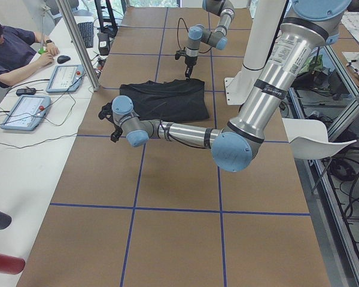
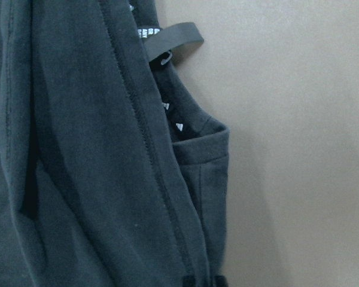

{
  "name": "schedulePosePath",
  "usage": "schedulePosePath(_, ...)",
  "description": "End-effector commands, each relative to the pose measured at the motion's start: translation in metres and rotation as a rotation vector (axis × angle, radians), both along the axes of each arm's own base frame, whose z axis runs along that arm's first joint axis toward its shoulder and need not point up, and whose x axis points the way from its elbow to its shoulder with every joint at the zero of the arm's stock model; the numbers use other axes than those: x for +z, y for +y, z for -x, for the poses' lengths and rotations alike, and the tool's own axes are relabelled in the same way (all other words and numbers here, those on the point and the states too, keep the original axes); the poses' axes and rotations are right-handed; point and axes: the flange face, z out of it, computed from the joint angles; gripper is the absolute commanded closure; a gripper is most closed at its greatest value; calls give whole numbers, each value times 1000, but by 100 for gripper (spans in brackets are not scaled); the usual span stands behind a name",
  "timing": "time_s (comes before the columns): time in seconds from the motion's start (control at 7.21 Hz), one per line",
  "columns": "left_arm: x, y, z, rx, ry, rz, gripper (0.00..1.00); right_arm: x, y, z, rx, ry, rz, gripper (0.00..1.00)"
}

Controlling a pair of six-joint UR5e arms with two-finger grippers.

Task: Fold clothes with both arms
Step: 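Pull the grasped edge toward the robot with the right gripper, straightening the bundle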

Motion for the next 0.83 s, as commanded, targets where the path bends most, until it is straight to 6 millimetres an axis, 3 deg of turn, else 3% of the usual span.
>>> schedulePosePath(0.0, -1, 0, 0, 0, 1, -1, 0, 3, -23, -8, 19, 22, -40, 0)
schedulePosePath(0.14, -1, 0, 0, 0, 1, -1, 0, -1, -48, -14, 34, 35, -61, 0)
schedulePosePath(0.28, -1, 0, 0, 0, 1, -1, 0, -12, -84, -5, 71, 50, -51, 0)
schedulePosePath(0.42, 0, 1, -2, 3, 1, 2, 0, -30, -109, 17, 84, 67, -43, 0)
schedulePosePath(0.55, -1, 2, -6, 2, 6, 12, 0, -46, -116, 30, 82, 98, -26, 0)
schedulePosePath(0.69, -2, 6, -15, 6, 14, 23, 0, -62, -107, 34, 42, 152, 29, 0)
